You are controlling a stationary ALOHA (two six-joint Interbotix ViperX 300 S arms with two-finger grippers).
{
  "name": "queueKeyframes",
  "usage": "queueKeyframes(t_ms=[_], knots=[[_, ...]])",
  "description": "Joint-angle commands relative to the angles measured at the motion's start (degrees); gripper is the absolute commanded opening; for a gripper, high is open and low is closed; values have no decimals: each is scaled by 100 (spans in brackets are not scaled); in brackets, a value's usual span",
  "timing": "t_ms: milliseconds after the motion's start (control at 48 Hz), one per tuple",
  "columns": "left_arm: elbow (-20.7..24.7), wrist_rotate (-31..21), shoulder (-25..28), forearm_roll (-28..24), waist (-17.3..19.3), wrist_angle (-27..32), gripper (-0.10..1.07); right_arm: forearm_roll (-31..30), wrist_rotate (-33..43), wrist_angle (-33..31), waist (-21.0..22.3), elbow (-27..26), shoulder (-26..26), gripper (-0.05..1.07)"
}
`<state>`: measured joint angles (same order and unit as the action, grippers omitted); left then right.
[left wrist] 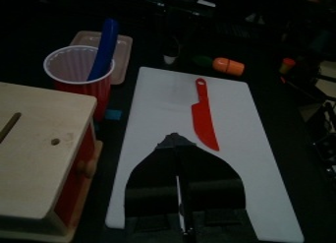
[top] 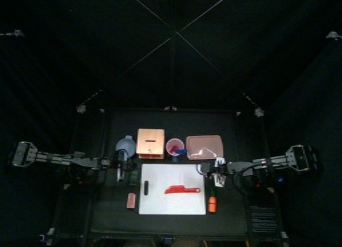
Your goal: Hand over cookie cutter to left arm
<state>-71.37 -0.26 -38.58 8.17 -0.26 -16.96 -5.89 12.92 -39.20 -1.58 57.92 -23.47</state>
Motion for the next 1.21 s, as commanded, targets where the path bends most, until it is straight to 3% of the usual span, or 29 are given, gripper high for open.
queueKeyframes(t_ms=[0,354,708,979,1188], knots=[[62,9,0,18,18,-53,17,-9,-9,62,-18,-176,-35,80],[44,9,0,35,9,-53,17,9,-9,220,-26,-475,-44,50],[114,9,0,18,-9,-53,21,-229,-9,1028,26,-1081,-18,48],[158,0,35,9,-123,-97,47,-448,-18,2417,132,-1441,431,48],[466,9,448,18,-141,-448,70,-615,-35,2593,264,-1846,1055,48]])
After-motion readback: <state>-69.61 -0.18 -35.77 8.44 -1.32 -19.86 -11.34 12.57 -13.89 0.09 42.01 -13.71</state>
